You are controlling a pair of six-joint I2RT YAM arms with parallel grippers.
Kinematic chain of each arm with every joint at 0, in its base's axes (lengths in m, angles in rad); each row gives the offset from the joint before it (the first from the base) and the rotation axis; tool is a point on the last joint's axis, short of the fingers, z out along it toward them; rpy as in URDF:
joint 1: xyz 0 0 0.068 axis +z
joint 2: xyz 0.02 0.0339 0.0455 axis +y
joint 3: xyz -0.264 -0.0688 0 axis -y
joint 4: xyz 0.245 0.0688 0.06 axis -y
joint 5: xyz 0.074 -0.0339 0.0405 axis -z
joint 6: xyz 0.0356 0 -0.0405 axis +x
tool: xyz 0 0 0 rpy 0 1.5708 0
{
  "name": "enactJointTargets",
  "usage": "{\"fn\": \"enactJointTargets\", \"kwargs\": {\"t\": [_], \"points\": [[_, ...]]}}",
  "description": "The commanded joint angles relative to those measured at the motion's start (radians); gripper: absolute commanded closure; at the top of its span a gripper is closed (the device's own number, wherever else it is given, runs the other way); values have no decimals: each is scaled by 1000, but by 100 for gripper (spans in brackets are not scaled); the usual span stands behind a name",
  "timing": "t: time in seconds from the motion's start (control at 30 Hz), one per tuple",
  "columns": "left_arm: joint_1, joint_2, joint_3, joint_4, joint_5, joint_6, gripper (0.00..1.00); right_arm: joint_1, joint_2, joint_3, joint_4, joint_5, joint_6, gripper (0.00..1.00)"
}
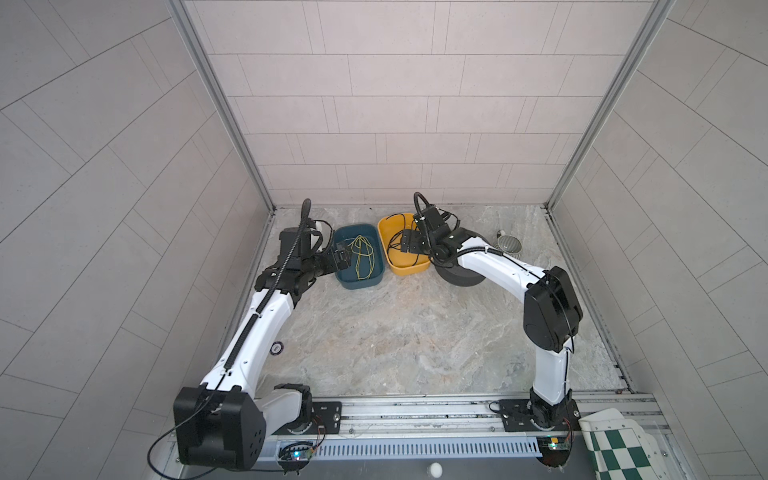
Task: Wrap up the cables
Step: 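Reach right gripper over yellow tub while left gripper moves to teal tub, then lower the right gripper into the yellow tub and grasp the black cable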
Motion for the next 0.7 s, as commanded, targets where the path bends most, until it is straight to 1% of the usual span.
{"fn": "enactJointTargets", "kwargs": {"t": [0.0,0.07,0.23,0.3,0.4,0.5,0.67], "points": [[-4,5,-14,32,28,-24,2,13,77,90,2,26,154,2],[-4,5,-15,33,27,-29,2,15,133,163,-37,35,214,1],[-12,-8,-25,48,28,-40,3,20,261,340,-159,76,290,2],[-16,-13,-28,49,19,-41,3,21,296,364,-189,98,340,3],[-27,-15,-30,50,12,-41,3,19,340,387,-195,112,363,5],[-40,-10,-31,50,7,-40,3,13,387,442,-255,115,394,5],[-50,-16,-34,49,-5,-39,4,-1,450,492,-274,128,399,7]]}}
